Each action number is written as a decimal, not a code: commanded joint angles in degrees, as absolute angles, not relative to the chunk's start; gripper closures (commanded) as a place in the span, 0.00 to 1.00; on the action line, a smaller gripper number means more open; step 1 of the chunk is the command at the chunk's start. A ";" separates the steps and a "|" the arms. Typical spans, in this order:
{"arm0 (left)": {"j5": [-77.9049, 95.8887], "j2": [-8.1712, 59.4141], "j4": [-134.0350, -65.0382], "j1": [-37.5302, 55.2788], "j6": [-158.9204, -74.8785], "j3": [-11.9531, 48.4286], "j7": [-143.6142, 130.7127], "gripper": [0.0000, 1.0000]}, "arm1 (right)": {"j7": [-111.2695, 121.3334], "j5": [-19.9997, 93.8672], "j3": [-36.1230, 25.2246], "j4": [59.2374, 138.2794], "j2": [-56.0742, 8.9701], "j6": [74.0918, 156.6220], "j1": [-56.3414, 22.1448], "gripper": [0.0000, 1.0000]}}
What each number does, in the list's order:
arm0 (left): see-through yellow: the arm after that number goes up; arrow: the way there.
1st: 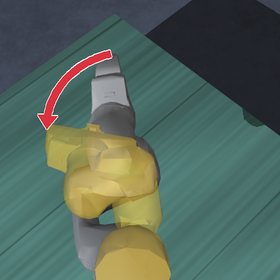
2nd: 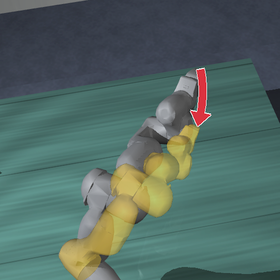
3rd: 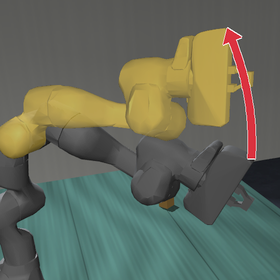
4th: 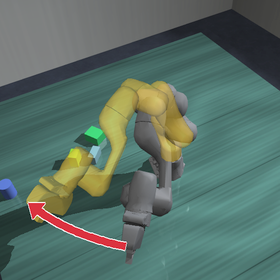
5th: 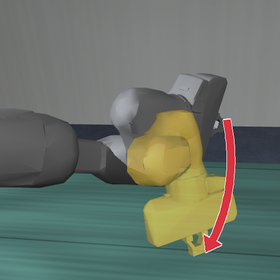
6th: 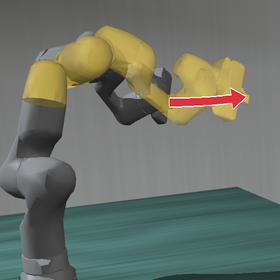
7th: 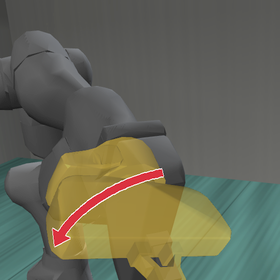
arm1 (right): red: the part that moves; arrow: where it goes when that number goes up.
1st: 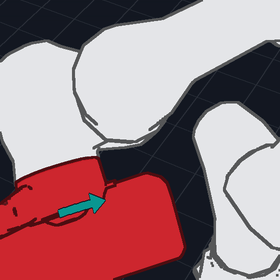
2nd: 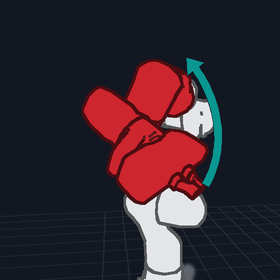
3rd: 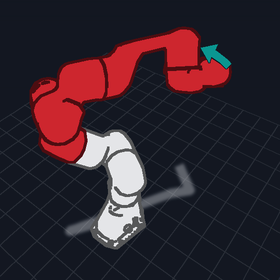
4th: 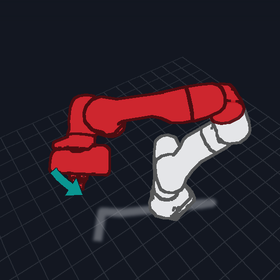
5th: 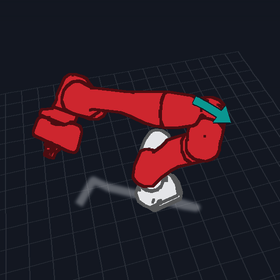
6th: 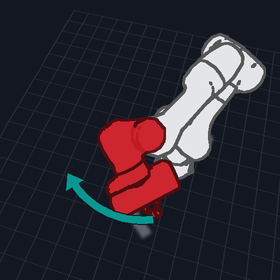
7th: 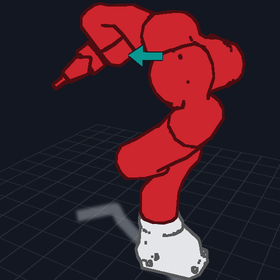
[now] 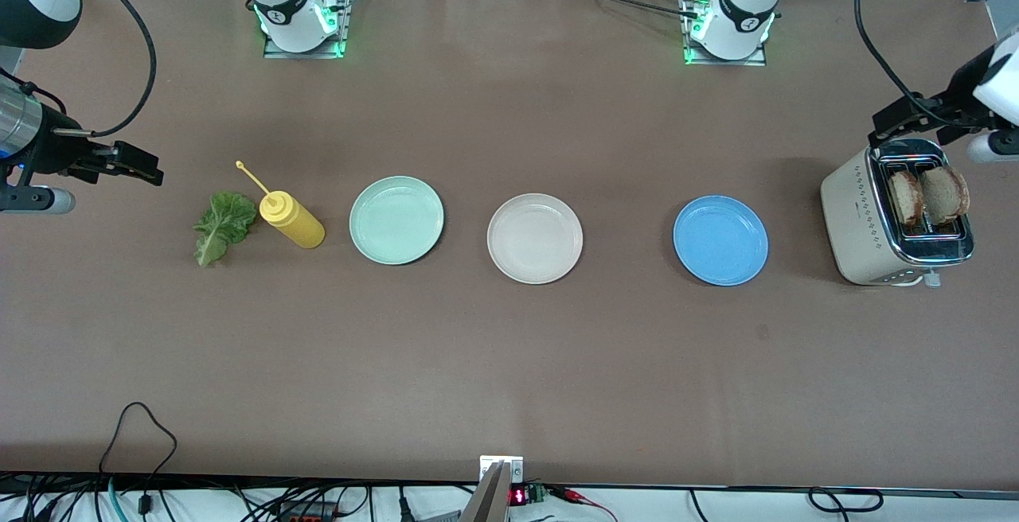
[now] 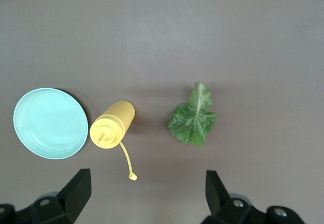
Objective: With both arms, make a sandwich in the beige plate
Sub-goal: 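Reach the left gripper to the bread slice in the toaster, then grasp a bread slice with the left gripper and lift it out, then carry the bread to the beige plate and lower it with the left gripper, then release the bread, return the left gripper while the right gripper reaches the bottle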
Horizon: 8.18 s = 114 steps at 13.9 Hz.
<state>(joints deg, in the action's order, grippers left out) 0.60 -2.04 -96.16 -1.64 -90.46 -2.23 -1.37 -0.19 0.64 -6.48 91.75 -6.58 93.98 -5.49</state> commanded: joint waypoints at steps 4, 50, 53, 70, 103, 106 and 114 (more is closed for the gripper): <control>-0.17 8.24 -94.39 -14.13 -95.79 -2.37 9.39 0.00 | -0.79 1.14 -6.59 90.79 -6.68 93.08 -5.45 0.00; 5.10 20.82 -78.83 -5.91 -80.14 30.32 -5.87 1.00 | -0.79 1.14 -6.59 90.79 -6.68 93.08 -5.54 0.00; 5.45 23.90 -79.10 -1.16 -83.75 30.32 -12.72 1.00 | -0.79 1.14 -6.59 90.79 -6.68 93.08 -5.54 0.00; 29.00 34.98 -93.68 4.82 -121.00 28.21 -16.44 1.00 | -0.79 1.14 -6.59 90.79 -6.68 93.08 -5.54 0.00; 23.24 29.46 -93.25 4.39 -114.36 18.74 -11.97 0.00 | 0.09 1.23 -6.33 108.35 -6.59 105.45 -5.27 0.00; 16.19 25.50 -92.90 3.87 -109.70 12.68 -5.39 0.00 | 4.80 1.14 -5.98 114.59 -3.88 113.27 -4.22 0.00; 5.65 17.06 -81.75 3.43 -97.57 -4.91 3.69 0.00 | 49.14 13.92 -2.11 128.22 0.18 125.23 8.34 0.00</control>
<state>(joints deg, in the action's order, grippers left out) 9.32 19.02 -84.89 2.60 -100.86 -2.54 3.46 37.52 7.31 -3.69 123.80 -1.48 121.90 5.16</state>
